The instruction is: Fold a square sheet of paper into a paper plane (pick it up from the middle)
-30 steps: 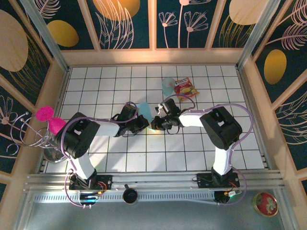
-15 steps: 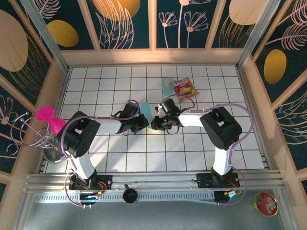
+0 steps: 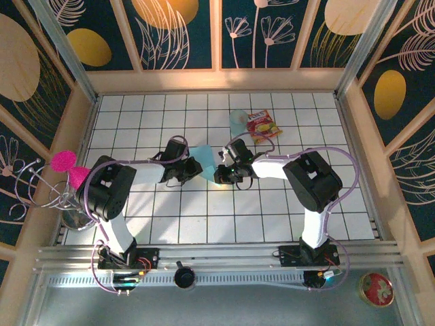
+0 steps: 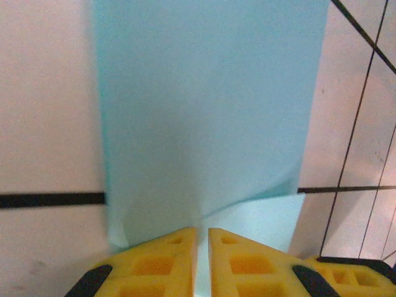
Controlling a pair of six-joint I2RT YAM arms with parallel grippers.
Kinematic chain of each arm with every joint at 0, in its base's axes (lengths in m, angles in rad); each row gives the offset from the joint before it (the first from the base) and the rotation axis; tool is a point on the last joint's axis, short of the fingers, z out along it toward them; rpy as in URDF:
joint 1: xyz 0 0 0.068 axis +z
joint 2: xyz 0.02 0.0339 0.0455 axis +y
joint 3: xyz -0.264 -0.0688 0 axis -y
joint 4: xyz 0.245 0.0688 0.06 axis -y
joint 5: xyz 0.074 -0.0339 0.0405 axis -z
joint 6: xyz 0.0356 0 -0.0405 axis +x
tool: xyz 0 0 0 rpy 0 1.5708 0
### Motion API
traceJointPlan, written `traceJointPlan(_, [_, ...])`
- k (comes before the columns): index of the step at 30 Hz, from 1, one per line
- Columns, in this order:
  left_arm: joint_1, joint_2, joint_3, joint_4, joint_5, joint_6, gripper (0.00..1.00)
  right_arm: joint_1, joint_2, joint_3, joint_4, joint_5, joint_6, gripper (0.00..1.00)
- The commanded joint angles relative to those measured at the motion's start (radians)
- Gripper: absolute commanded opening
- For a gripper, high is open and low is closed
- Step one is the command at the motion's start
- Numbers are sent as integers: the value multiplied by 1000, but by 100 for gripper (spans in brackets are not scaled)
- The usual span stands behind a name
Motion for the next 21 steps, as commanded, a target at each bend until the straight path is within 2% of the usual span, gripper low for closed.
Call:
traceJointPlan(1, [55, 38, 16, -87, -58, 69, 15, -7, 40, -23, -143, 105, -21, 11])
traceJointPlan(7, [106, 36, 38, -114, -79, 104, 16, -11, 21, -33, -105, 79, 0, 11])
traceJointPlan(13, [132, -35, 46, -121, -83, 111, 20, -18, -25, -34, -4, 0, 38, 14])
traceJointPlan(21, [91, -167, -54, -7, 10, -20, 30, -34, -126, -6, 143, -45, 98, 25])
